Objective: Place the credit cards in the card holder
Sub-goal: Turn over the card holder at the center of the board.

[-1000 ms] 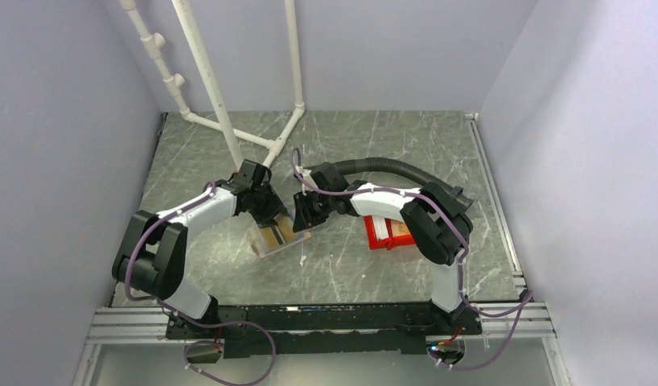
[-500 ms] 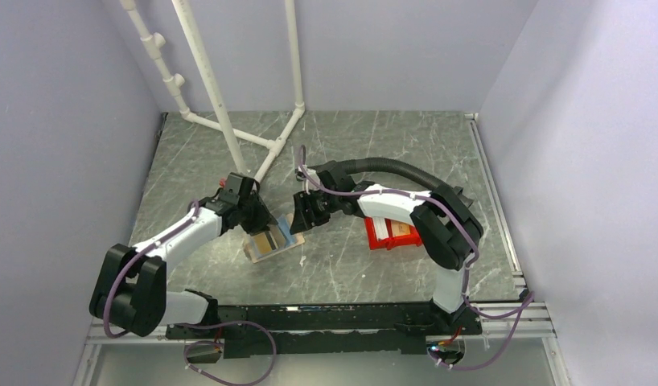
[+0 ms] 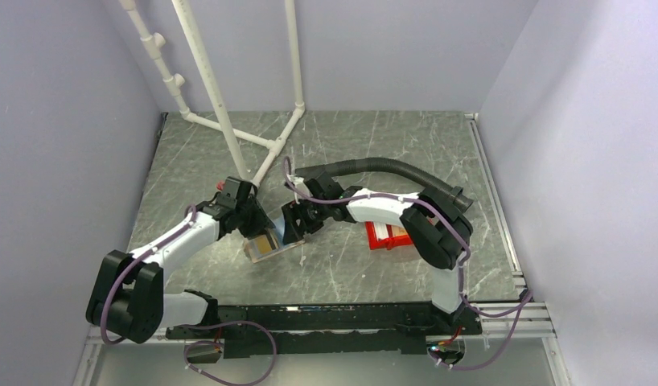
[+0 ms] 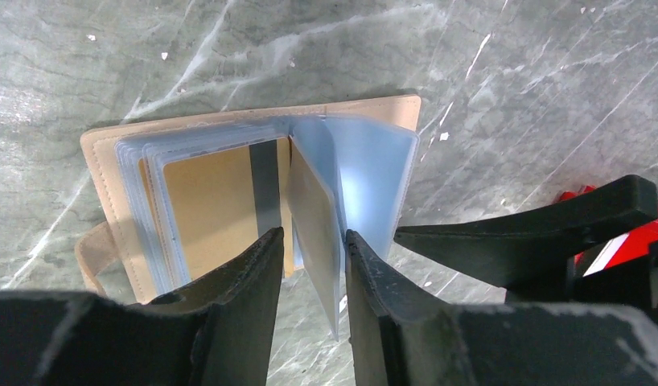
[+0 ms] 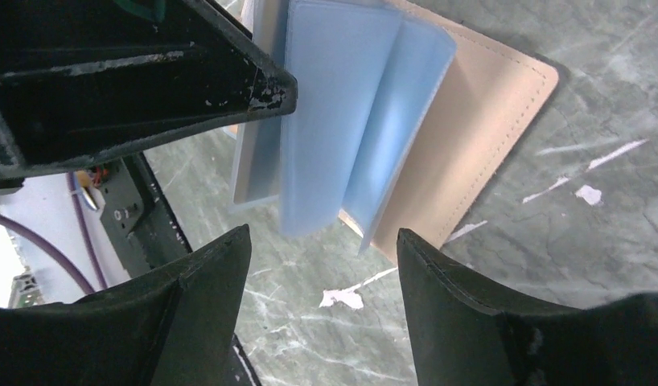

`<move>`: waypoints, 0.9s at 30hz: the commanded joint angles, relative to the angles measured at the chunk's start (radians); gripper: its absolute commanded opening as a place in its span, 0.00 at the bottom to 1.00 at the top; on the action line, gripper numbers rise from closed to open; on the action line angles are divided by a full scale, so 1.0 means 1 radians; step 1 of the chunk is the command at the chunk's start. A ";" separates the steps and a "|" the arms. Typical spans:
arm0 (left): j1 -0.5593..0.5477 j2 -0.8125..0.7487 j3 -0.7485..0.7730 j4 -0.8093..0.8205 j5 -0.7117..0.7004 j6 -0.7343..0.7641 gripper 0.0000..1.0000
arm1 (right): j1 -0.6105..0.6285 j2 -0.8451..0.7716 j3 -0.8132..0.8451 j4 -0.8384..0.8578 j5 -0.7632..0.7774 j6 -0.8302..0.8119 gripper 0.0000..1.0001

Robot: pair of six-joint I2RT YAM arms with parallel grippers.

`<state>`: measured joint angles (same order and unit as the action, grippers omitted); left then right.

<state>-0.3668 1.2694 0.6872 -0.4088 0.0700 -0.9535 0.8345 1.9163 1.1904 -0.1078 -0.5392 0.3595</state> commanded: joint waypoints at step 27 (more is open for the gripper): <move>0.139 -0.200 0.055 -0.105 0.322 0.232 0.82 | -0.078 -0.261 0.013 -0.190 0.228 -0.006 0.58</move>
<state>-0.2256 1.0279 0.6647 -0.6460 0.1291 -0.8043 0.8341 1.8900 1.2434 -0.2382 -0.3244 0.3717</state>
